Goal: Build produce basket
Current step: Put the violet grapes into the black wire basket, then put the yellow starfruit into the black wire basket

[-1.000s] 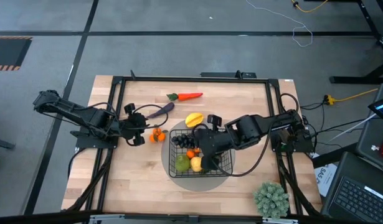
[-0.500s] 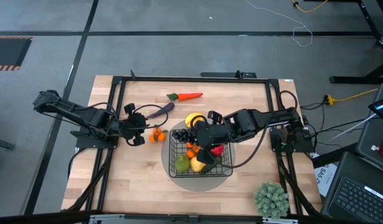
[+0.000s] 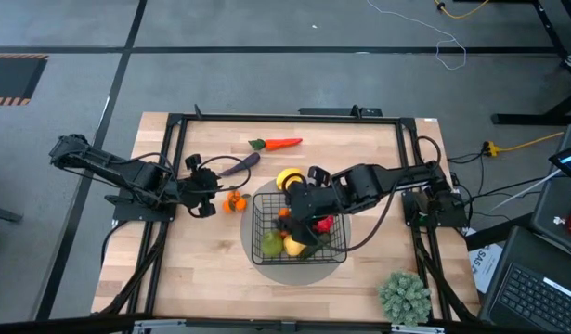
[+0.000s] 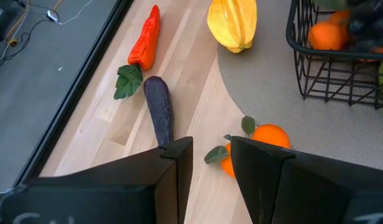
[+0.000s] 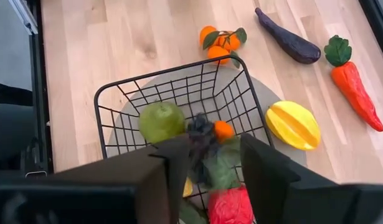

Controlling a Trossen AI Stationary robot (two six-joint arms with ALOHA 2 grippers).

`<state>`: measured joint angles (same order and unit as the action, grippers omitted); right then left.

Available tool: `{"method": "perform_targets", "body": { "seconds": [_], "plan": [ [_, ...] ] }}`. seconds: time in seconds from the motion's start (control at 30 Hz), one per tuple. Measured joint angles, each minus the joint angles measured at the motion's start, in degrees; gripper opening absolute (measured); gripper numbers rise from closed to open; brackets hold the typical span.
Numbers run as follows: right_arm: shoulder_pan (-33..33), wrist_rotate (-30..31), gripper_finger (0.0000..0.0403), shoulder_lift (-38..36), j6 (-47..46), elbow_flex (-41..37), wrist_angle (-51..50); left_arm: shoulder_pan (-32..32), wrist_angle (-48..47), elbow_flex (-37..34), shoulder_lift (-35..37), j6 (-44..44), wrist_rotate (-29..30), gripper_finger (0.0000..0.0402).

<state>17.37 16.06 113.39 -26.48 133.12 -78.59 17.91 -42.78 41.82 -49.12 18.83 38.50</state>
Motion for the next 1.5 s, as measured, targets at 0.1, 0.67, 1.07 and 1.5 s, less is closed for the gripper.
{"method": "perform_targets", "body": {
  "seconds": [0.1, 0.67, 1.07, 1.5],
  "plan": [
    [0.0, 0.27, 0.0143, 0.21, -0.02, 0.0, 0.0, 0.0, 0.0, 0.0, 0.02, 0.0, 0.0, 0.0098],
    [0.0, 0.37, 0.0147, 0.41, -0.04, 0.0, 0.0, 0.01, -0.01, 0.0, 0.02, 0.0, 0.0, 0.0098],
    [-5.36, 0.39, 0.0147, 0.41, 1.02, 0.0, -0.01, 0.0, 0.0, 0.0, 0.02, 0.02, 0.0, 0.0098],
    [-14.95, 0.48, 0.0147, 0.41, 6.31, -0.86, 0.77, 0.01, 0.0, 0.0, 0.0, 0.02, 0.0, 0.0098]
  ]
}}
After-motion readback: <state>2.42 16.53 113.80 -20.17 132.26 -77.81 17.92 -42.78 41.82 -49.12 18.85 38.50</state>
